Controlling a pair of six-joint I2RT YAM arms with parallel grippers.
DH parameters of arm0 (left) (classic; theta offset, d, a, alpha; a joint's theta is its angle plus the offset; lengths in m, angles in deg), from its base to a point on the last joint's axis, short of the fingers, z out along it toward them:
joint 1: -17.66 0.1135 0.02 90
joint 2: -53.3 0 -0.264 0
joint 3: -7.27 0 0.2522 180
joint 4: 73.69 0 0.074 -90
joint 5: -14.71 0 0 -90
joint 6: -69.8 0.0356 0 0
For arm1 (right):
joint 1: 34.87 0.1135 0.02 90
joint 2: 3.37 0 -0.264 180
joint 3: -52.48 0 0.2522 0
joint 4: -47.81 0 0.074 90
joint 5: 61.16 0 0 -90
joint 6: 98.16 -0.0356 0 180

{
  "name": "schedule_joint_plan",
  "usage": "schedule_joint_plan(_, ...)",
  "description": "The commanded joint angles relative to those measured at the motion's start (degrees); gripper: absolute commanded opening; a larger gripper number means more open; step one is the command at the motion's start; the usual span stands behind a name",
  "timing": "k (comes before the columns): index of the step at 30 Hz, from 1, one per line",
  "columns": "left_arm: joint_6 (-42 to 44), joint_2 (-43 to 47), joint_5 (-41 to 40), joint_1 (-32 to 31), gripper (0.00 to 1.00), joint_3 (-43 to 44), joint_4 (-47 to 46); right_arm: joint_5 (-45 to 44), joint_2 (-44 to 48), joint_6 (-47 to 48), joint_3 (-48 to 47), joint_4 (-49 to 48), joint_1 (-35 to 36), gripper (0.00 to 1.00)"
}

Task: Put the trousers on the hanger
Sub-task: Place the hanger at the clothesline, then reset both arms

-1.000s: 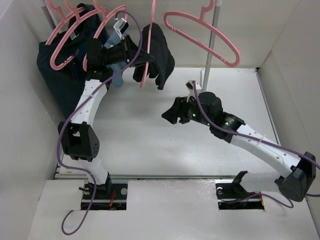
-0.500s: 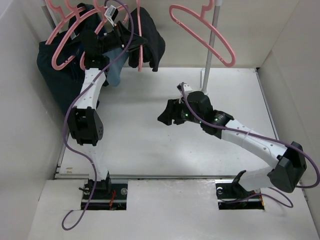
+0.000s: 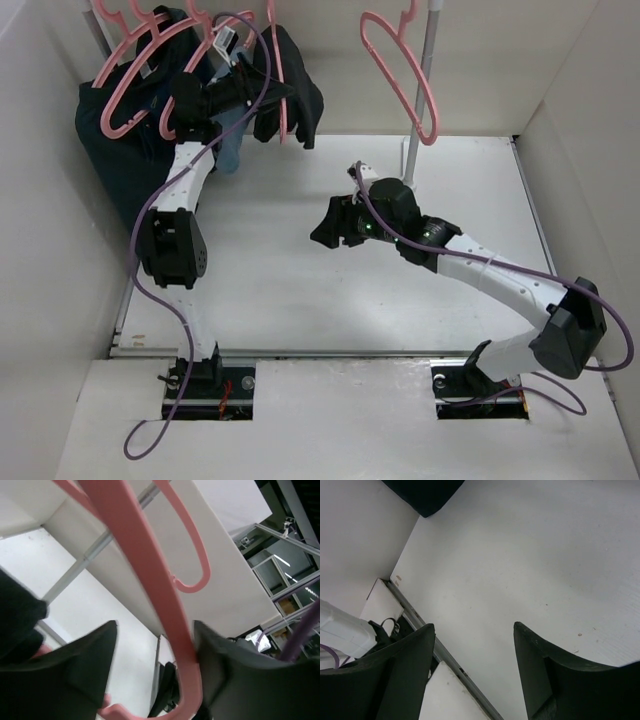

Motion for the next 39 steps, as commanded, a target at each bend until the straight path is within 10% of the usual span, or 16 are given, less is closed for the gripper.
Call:
schedule_joint_plan(1, 2.6, 7.2, 4.2, 0.3, 0.63, -4.2, -6.8, 1.5, -0.4, 1.4, -2.9, -1.3, 0.5, 0.70)
schedule_joint_plan(6, 12.6, 13.8, 4.2, 2.1, 1.00, -10.3, 3.9, 2.1, -0.4, 1.4, -3.4, -1.3, 0.5, 0.70)
schedule_joint_plan(13, 32.2, 22.1, 1.0, 3.2, 1.00, -17.1, 25.6, 2.7, 0.8, 1.4, -2.3, -1.3, 0.5, 0.70)
schedule_joint_plan(15, 49.8, 23.3, -5.5, 3.2, 1.00, -12.5, 45.7, 2.7, 1.5, 1.4, -1.7, -1.3, 0.5, 0.70)
schedule_joint_plan(21, 67.3, 30.0, -26.2, 3.2, 1.00, -12.5, 64.6, 2.1, 5.2, 1.4, 0.9, -1.3, 0.5, 0.70)
schedule_joint_plan(33, 88.2, 46.1, -53.9, 3.2, 1.00, -21.6, 76.1, -11.8, 10.0, 6.5, 4.7, 8.8, -0.9, 0.90)
schedule_joint_plan(39, 101.9, 57.6, -47.9, 3.2, 1.00, -39.0, 80.2, -21.1, 19.4, 7.1, 14.9, 3.5, -5.9, 1.00)
